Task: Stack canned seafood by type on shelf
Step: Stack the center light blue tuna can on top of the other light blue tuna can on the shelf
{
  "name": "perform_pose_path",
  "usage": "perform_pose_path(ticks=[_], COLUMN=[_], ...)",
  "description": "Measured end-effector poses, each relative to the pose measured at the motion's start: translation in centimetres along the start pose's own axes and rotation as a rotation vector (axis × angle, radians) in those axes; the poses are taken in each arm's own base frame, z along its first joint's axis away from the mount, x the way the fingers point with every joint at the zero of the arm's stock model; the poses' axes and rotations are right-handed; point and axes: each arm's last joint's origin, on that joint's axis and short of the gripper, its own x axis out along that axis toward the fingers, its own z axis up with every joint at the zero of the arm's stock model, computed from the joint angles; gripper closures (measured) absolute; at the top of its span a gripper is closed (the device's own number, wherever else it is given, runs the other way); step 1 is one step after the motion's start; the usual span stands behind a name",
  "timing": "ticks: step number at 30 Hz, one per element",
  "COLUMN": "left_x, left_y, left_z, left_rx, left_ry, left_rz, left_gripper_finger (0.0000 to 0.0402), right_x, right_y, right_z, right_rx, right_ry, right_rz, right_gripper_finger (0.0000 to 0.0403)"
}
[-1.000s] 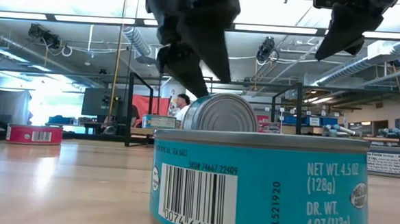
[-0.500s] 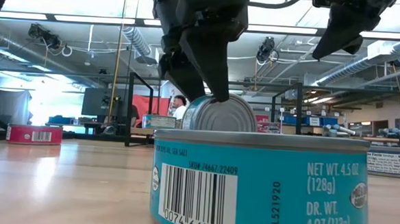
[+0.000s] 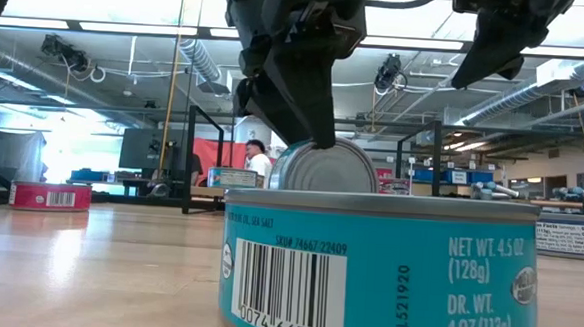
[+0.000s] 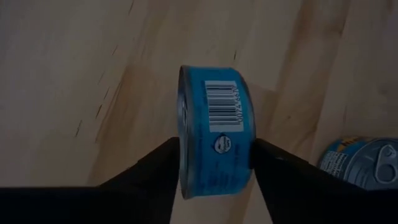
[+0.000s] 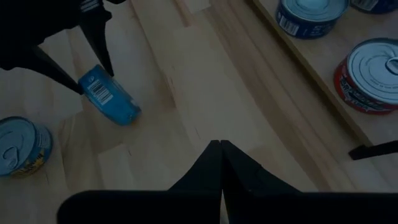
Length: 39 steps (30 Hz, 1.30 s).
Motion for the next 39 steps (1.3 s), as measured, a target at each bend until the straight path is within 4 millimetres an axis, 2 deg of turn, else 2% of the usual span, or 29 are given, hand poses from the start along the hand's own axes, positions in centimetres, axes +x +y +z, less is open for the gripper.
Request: perform_pose_path(ticks=[8,14,19,24,29,34,39], left_x=[0.0,-0.9,-3.2,-6.8,-8.9,-8.0,-5.6], left_y=[0.3,0.8,2.2,4.4,5.9,6.9,8.1], left_z=[0.1,1.4,3.3,5.7,7.5,8.1,8.0], left_rx=[-0.002,0.002,0.049,0.075,0.094,0.122,0.126], left_ry=[0.004,-0.010,0.007,0.007,-0.026,-0.029,-0.087], left_rz=[0.005,0.015,0.106,0.252,0.259,0.186,0.046], left_gripper_finger=[0.0245,0.0257,0.0272,0.0310,0.0346,0.0393,0.0399], right_x=[0.1,0.1,0.1,0.1,0.1,-0.1,-0.4], right_y=[-0.2,-0.2,-0.2,-0.2,-0.2,0.3,1.1], right_z=[0.1,0.1,0.1,0.1,0.1,-0.2,-0.5], right_rx=[-0.016,-0.023,-0.034,-0.042,-0.043,-0.059,-0.038], right_ry=[0.000,0.001,0.002,0.002,0.002,0.007,0.004], right_rz=[-0.007,-0.005,-0.005,-0.005,-0.004,0.019,0.056], right_gripper_finger=[0.0392,0.0392,0.0392,0.0392,0.0392,0.0392,0.0392])
